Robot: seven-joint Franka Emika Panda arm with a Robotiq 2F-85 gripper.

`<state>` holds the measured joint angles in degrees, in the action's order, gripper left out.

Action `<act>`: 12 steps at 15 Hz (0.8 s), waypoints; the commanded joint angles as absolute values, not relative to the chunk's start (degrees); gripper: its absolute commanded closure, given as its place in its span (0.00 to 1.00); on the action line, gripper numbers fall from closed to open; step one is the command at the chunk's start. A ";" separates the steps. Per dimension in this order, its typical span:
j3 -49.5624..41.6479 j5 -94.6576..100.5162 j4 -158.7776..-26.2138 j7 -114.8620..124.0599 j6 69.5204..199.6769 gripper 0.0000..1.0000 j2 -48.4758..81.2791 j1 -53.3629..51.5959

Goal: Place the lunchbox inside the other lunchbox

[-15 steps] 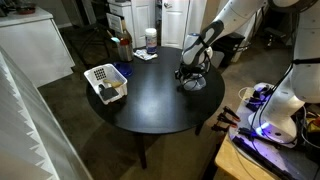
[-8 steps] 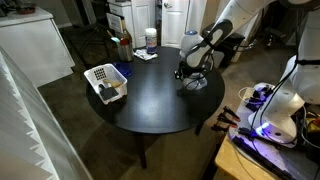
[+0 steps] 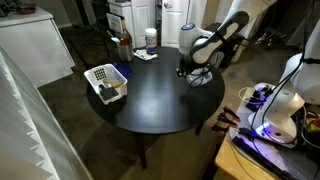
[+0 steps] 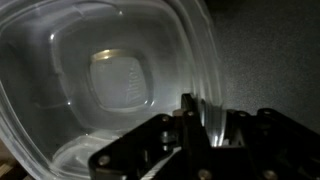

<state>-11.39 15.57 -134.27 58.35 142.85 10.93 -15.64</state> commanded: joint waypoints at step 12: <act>-6.72 24.93 -133.24 38.56 140.81 0.99 6.45 -2.26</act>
<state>-7.22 25.96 -133.93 45.23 137.61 6.26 -5.53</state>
